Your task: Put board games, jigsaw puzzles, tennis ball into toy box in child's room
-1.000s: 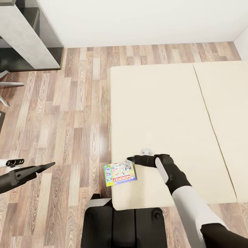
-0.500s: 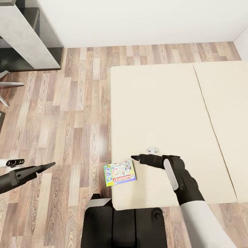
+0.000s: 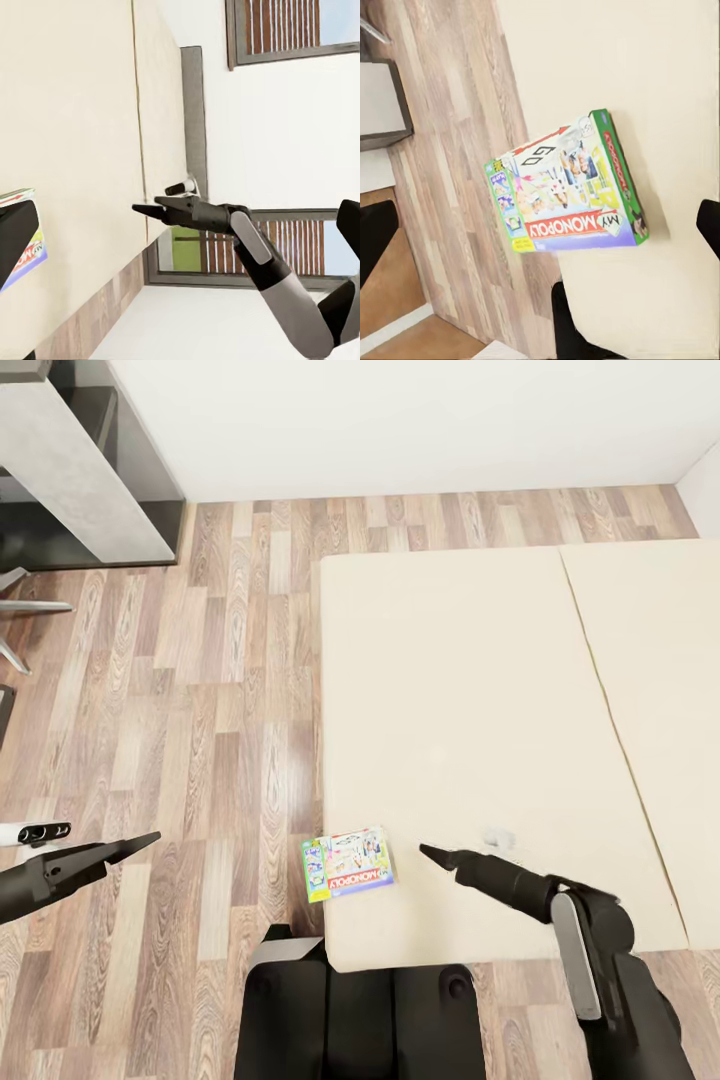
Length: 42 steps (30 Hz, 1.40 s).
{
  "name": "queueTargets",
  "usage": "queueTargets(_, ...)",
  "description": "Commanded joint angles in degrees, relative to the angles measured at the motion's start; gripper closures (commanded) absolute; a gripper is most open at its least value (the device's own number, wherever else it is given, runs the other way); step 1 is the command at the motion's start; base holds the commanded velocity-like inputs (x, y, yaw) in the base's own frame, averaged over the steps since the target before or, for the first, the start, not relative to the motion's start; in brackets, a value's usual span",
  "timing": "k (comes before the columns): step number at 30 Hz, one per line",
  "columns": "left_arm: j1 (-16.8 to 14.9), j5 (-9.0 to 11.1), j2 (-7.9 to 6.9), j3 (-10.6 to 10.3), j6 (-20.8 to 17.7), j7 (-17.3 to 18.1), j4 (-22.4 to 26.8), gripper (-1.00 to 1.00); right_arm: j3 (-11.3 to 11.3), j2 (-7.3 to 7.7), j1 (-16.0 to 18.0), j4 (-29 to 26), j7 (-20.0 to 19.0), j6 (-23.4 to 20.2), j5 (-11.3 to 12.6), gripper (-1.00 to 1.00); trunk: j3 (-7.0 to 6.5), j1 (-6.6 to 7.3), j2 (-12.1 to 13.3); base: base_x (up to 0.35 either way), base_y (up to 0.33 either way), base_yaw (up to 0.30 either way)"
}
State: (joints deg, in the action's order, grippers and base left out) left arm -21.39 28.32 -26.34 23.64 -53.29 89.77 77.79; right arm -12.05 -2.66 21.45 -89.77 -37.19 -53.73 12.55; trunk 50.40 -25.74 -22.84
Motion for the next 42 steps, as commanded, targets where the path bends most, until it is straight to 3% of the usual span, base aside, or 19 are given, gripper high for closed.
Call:
queueTargets(1, 0.0, -0.1, -0.02, 0.0, -0.6, 0.2, 0.0, -1.0, -1.4, -0.03, -1.1, -0.4, -2.1, -0.1, 0.0, -1.0, -0.03, -0.05, -0.1, 0.0, 0.0, 0.0)
queueTargets(6, 0.0, -0.4, -0.02, 0.0, -0.6, 0.2, -0.5, -1.0, -7.2, 0.07, -6.5, -1.2, -10.9, 3.4, -0.1, -1.0, -0.45, -0.05, -0.1, 0.0, 0.0, 0.0)
queueTargets(10, 0.1, -1.0, -0.02, 0.0, -0.3, 0.2, -2.6, -1.0, -9.6, 0.1, -11.3, -1.4, -17.1, 8.3, -0.1, -1.0, -0.81, -0.05, -0.1, 0.0, 0.0, 0.0)
queueTargets(13, 0.2, -2.0, -0.06, 0.0, 0.0, 0.2, -4.7, -1.0, -10.3, 0.08, -14.7, -1.5, -21.5, 11.6, -0.1, -1.0, -1.09, -0.05, -0.1, 0.0, 0.0, 0.0)
queueTargets(18, 0.2, -6.8, -0.05, 0.0, 2.2, 0.2, -9.5, -1.0, -10.8, 0.09, -17.0, -1.6, -25.2, 13.8, -0.1, -1.0, -1.55, -0.05, -0.1, 0.0, 0.0, 0.0)
queueTargets(21, 0.2, -9.8, 0.13, 0.0, 3.8, 0.2, -11.6, -1.0, -11.0, 0.06, -17.7, -1.6, -26.9, 14.5, -0.1, -1.0, -1.83, -0.05, -0.1, 0.0, 0.0, 0.0)
queueTargets(25, 0.2, -11.4, 0.27, -0.1, 4.6, 0.2, -12.8, -1.0, -11.0, 0.0, -18.0, -1.4, -27.6, 14.9, -0.7, -1.0, -2.15, -0.05, -0.1, 0.0, 0.0, 0.0)
queueTargets(42, 0.2, -12.3, 0.41, -0.3, 5.0, 0.2, -14.3, -1.0, -10.6, 0.09, -18.1, 2.8, -26.1, 18.3, -1.9, -1.0, -2.33, -0.05, -0.1, 0.0, 0.0, 0.0)
